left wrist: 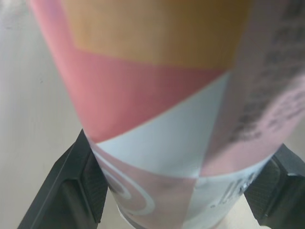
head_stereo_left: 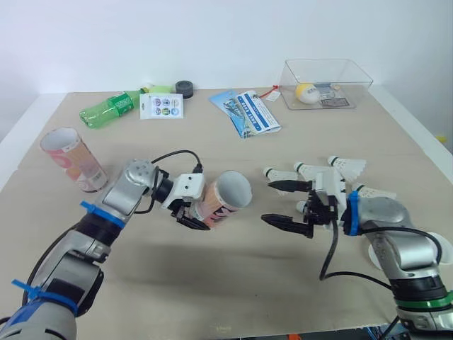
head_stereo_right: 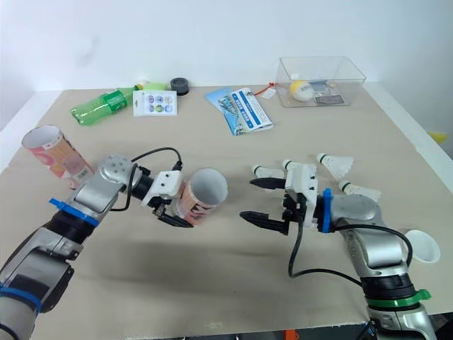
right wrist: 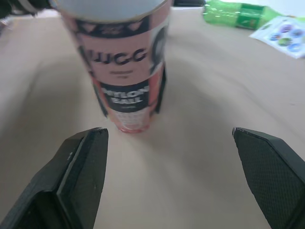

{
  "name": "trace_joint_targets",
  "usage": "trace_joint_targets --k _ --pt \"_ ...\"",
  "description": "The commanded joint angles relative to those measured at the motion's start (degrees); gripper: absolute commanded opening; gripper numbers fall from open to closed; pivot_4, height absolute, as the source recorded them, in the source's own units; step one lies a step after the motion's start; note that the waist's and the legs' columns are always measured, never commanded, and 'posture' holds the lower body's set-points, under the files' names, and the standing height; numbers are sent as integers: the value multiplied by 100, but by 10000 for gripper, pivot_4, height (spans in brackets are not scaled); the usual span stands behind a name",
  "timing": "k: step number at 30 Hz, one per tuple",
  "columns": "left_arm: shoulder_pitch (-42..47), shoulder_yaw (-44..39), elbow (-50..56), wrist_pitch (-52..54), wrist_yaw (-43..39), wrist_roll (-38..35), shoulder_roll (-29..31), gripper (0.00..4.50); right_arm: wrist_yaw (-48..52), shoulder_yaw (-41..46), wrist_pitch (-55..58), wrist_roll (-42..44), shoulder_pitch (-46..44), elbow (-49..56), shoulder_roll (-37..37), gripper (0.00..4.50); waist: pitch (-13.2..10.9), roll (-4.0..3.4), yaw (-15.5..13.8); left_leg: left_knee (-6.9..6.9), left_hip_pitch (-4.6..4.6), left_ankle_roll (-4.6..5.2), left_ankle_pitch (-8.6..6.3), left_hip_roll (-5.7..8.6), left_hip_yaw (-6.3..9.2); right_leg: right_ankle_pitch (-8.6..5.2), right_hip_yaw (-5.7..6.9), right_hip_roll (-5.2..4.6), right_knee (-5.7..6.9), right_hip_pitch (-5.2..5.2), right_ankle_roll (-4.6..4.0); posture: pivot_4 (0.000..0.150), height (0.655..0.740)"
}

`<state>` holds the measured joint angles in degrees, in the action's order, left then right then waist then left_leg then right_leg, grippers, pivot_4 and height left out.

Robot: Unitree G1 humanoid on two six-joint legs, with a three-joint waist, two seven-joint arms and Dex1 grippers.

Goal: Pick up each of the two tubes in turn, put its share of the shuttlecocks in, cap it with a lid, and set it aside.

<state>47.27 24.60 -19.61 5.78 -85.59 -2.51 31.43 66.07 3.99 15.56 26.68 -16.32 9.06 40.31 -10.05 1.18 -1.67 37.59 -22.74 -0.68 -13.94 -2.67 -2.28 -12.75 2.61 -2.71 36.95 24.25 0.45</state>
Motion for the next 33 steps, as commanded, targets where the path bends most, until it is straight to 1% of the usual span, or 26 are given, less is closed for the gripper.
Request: trace_joint_targets --k 1,4,7,10,13,16,20,24,29,33 --pt "-150 392 -84 283 137 516 -7 33399 1 592 -218 110 63 -146 252 45000 0 0 7 0 4 0 0 0 -2 0 -3 0 1 -1 0 1500 7400" --pt "-180 435 100 531 267 633 -44 33399 78 947 -331 130 140 -396 499 45000 1 -1 -3 5 11 1 1 1 3 1 -12 9 5 -13 0 1500 7400" --pt "-193 338 371 1043 446 557 -219 33399 317 1363 -645 -6 324 -855 968 45000 3 -5 -16 15 26 8 5 8 13 4 -55 35 6 -37 4 1500 7400" --pt "-254 257 578 1337 595 477 -336 33399 613 1556 -681 59 681 -1030 1278 45000 3 -5 -19 19 28 23 15 27 25 8 -86 42 4 -52 14 1500 7400" --pt "-334 204 729 1329 685 437 -404 33399 766 1737 -257 260 977 -1066 1519 45000 4 -8 -20 24 37 26 17 46 43 6 -96 39 3 -71 26 1500 7400" --pt "-405 198 804 1369 751 456 -414 33399 834 1860 294 494 1340 -775 1667 45000 6 -12 -25 29 31 40 25 78 65 5 -112 30 3 -80 41 1500 7400" --pt "-380 99 621 1419 1039 512 -540 33399 713 2093 1006 925 1844 -179 1645 45000 7 -12 -30 38 23 48 29 103 80 -4 -132 23 3 -92 60 1500 7400" --pt "-306 99 544 1325 990 499 -566 33399 645 2395 1503 1152 2354 186 1680 45000 7 -12 -38 57 14 55 34 117 88 -8 -158 15 2 -99 71 1500 7400" --pt "-190 110 417 1223 978 489 -664 33399 368 2360 1570 1112 2575 327 1444 45000 5 -9 -21 81 6 57 35 134 89 6 -212 16 1 -98 102 1500 7400" --pt "-149 127 409 1219 927 470 -704 33399 242 2326 1491 1060 2625 347 1327 45000 5 -8 -21 82 -9 73 44 155 91 9 -230 11 -1 -92 115 1500 7400"
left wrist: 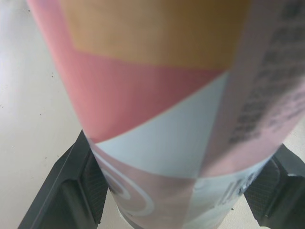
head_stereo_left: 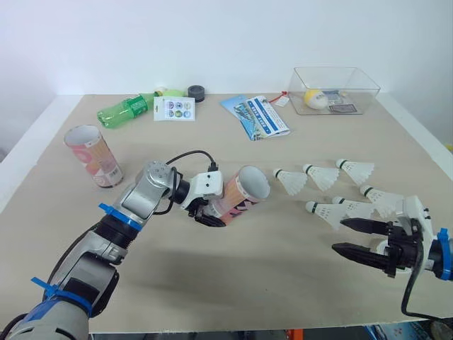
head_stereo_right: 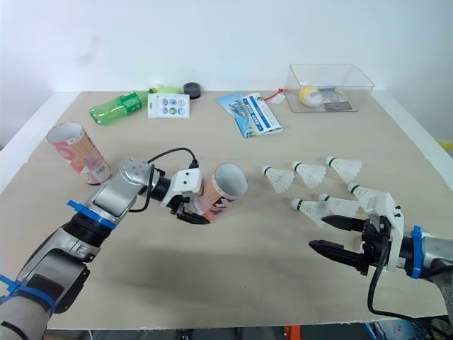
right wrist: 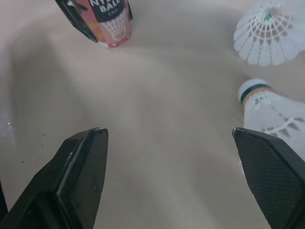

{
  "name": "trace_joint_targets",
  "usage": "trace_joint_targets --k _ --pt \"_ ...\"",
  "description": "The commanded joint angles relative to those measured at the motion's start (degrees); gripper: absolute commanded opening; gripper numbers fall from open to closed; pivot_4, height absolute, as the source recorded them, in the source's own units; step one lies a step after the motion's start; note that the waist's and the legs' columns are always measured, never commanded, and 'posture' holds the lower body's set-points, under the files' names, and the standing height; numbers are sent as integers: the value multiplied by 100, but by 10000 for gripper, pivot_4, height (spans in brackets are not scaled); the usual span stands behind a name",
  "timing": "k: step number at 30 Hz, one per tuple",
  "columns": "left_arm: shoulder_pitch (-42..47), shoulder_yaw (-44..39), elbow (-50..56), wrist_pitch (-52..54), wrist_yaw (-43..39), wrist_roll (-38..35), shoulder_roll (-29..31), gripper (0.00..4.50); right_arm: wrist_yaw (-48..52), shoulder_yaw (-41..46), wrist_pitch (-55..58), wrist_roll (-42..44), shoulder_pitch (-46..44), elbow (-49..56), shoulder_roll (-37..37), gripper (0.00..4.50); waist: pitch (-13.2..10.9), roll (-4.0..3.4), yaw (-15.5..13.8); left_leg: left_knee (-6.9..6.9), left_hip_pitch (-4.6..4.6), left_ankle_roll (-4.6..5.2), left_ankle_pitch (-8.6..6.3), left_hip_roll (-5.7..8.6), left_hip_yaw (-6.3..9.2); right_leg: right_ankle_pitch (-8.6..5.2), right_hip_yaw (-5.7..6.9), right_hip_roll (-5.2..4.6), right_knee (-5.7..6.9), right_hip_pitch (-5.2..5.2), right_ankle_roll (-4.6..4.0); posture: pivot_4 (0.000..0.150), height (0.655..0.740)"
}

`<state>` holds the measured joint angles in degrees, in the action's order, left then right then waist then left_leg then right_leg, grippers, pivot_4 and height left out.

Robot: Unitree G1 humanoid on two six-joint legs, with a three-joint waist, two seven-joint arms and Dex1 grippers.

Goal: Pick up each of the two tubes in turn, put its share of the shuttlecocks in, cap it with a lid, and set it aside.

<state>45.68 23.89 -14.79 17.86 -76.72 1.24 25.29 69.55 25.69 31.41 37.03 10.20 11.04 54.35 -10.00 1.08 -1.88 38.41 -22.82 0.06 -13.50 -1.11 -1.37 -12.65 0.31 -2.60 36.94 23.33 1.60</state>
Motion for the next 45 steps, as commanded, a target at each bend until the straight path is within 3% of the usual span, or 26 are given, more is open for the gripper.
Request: trace_joint_targets --k 1,12,18,28,38,45 --pt "9 207 -75 17 32 98 -92 33399 -143 127 -131 6 -38 137 -116 45000 0 1 0 0 -3 0 0 0 1 1 0 0 -3 0 2 1500 7400" --pt "-74 289 -48 -119 -89 118 -38 33399 -92 638 182 377 127 344 -1 45000 0 -1 0 0 -24 11 -5 17 6 -10 1 -4 -9 4 18 1500 7400" --pt "-118 275 -80 -174 -44 124 -51 33399 -720 1131 37 349 629 1117 -598 45000 0 2 -3 -1 -29 19 -10 21 31 -16 6 -3 -12 2 26 1500 7400" --pt "-130 309 -170 -286 -48 122 -119 33399 -2125 809 -476 -294 1255 2251 -1704 45000 8 -12 7 3 -32 22 -9 32 48 -18 -10 -8 -11 0 32 1500 7400" --pt "-93 306 -229 -364 -10 120 -253 33399 -2997 282 -957 -1038 1326 2235 -2234 45000 15 -18 -9 3 -35 25 -8 46 50 -23 -11 -22 -12 -2 39 1500 7400" --pt "-63 317 -305 -449 -26 140 -273 33399 -3362 38 -927 -1061 1131 2105 -2466 45000 18 -22 -7 5 -36 29 -6 49 49 -21 -15 -26 -12 -2 42 1500 7400"
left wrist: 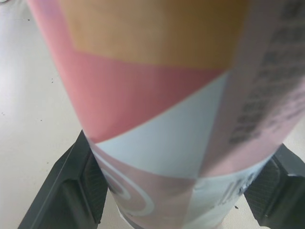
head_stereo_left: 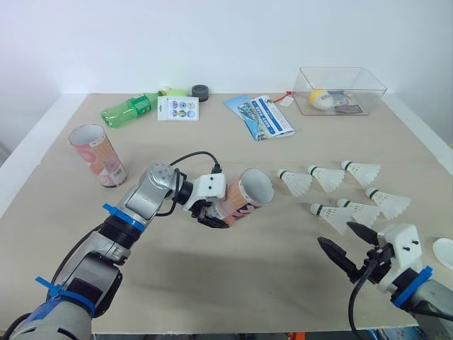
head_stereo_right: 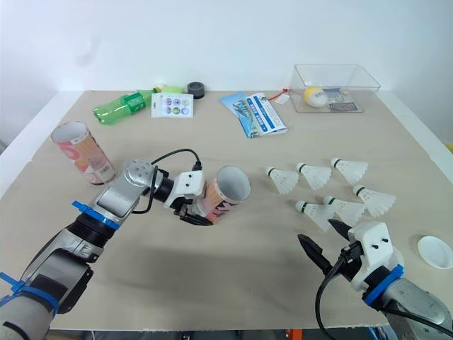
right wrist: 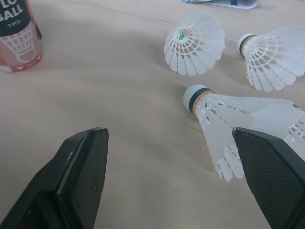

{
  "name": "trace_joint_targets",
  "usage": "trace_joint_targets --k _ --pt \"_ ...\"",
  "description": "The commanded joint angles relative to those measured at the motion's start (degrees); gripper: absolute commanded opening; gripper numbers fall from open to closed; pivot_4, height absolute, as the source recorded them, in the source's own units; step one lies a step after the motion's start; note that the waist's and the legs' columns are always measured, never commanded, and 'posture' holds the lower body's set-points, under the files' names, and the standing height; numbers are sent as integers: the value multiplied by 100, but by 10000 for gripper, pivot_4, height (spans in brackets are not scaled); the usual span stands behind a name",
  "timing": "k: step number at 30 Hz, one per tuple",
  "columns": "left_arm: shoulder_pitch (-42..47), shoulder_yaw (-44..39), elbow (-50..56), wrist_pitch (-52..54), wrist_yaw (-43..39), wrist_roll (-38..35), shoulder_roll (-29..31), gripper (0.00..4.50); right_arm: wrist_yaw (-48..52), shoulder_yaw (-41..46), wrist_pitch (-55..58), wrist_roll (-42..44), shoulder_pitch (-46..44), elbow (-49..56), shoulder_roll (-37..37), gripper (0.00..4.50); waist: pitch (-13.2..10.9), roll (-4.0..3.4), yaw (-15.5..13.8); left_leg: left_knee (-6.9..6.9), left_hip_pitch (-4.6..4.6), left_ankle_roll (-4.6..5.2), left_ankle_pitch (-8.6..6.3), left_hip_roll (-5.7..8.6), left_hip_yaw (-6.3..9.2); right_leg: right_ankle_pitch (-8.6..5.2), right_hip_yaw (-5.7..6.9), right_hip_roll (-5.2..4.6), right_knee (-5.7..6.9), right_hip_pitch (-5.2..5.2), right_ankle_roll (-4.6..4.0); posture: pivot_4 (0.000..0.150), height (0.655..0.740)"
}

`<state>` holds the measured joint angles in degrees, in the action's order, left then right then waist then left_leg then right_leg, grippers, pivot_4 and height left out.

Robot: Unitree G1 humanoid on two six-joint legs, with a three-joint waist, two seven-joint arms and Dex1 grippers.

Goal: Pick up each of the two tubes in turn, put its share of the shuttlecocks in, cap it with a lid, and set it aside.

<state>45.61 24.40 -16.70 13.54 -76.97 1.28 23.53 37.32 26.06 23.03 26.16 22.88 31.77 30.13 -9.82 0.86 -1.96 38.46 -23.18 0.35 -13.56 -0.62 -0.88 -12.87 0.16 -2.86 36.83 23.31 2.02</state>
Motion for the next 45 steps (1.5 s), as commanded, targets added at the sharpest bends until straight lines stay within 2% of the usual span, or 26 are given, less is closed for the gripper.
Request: trace_joint_targets --k 1,8,15,19,25,34,45 --pt "-54 268 -118 -22 2 137 -104 33399 -208 -12 -84 8 -200 -18 -65 45000 1 -1 0 0 0 1 0 0 0 0 0 0 0 0 0 1500 7400" --pt "-41 255 -139 -45 15 144 -117 33399 -369 -269 24 37 -595 -236 -92 45000 3 -4 -1 0 -2 5 3 5 2 0 -2 -1 0 -1 0 1500 7400" --pt "-131 270 -80 -66 -21 145 -36 33399 163 -51 -37 452 -211 9 171 45000 4 -4 -2 0 -6 9 2 7 7 -2 -1 -1 0 -2 4 1500 7400" --pt "-120 270 -93 -65 -28 137 -41 33399 307 386 -223 510 3 -185 292 45000 5 -6 0 0 -5 9 2 8 6 -2 -2 -1 0 -2 4 1500 7400" --pt "-81 276 -177 -109 -36 140 -78 33399 415 927 -452 397 -141 -772 599 45000 6 -4 5 1 -4 13 4 11 3 1 -13 0 0 -2 9 1500 7400" --pt "-100 255 -199 -128 40 161 -125 33399 342 274 -475 167 -852 -1449 580 45000 9 -10 1 1 -6 14 5 13 4 0 -14 0 0 -3 9 1500 7400" --pt "-234 261 -76 -116 65 186 -23 33399 406 -300 -361 201 -1318 -1590 566 45000 11 -12 6 1 -5 20 6 21 4 1 -23 -3 0 -3 15 1500 7400"
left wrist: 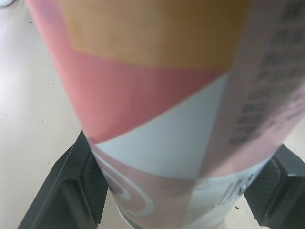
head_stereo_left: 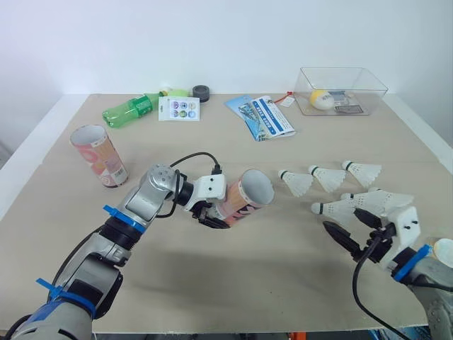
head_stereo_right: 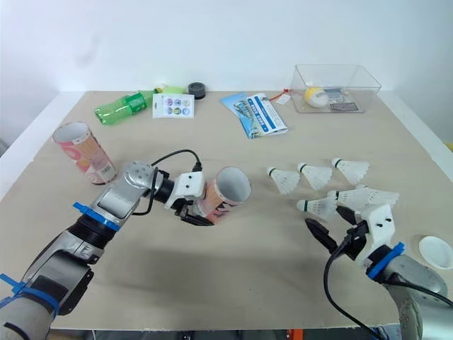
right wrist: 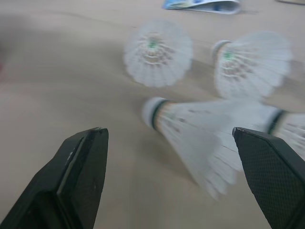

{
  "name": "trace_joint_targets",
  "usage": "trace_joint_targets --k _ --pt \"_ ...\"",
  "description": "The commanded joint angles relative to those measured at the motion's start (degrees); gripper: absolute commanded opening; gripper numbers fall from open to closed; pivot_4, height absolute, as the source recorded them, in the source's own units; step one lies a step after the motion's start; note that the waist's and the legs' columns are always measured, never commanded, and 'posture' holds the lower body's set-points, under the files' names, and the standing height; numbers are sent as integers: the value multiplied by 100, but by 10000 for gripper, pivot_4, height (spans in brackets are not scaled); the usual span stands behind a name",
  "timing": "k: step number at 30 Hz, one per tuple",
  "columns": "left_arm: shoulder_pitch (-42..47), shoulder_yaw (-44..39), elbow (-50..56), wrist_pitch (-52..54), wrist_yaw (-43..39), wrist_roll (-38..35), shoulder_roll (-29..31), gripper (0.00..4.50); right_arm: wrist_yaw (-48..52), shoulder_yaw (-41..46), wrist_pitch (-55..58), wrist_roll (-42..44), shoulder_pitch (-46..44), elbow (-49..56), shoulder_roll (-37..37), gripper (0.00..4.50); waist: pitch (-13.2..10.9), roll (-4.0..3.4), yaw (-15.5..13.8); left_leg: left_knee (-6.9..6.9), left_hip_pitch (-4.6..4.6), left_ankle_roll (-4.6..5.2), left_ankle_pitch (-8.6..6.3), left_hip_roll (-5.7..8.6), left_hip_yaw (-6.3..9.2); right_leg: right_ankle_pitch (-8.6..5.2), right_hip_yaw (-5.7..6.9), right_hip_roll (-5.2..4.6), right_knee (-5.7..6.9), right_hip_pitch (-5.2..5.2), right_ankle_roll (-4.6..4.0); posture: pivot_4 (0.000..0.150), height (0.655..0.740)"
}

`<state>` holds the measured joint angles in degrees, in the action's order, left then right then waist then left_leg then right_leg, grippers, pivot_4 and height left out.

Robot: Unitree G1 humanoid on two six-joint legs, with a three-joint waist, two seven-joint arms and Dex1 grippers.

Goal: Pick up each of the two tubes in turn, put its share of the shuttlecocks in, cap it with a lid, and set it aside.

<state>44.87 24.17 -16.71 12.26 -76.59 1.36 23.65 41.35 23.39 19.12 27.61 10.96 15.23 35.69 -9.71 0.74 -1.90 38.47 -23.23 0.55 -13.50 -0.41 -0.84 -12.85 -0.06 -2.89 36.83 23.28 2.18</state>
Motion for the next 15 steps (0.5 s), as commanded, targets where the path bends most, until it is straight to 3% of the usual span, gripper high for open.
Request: trace_joint_targets --k 1,5,8,15 --pt "-157 292 -86 -1 32 187 -41 33399 -21 -65 92 81 -164 63 10 45000 0 0 -1 0 0 0 0 0 0 0 0 0 0 0 0 1500 7400" --pt "-149 307 -104 -17 40 195 -67 33399 -131 -126 233 84 -245 59 -19 45000 0 0 -2 0 0 1 0 2 -1 0 -2 -1 0 -1 0 1500 7400" --pt "-139 316 -127 -39 45 202 -86 32865 -194 -142 249 38 -270 31 -20 36636 0 0 -2 0 0 1 0 2 0 0 -1 -1 0 -1 0 1500 7400" --pt "-102 324 -211 -106 39 231 -141 32865 -245 -169 258 39 -322 -5 -12 1987 0 0 -2 0 0 1 0 4 -1 0 -3 -2 0 -2 1 1500 7400"
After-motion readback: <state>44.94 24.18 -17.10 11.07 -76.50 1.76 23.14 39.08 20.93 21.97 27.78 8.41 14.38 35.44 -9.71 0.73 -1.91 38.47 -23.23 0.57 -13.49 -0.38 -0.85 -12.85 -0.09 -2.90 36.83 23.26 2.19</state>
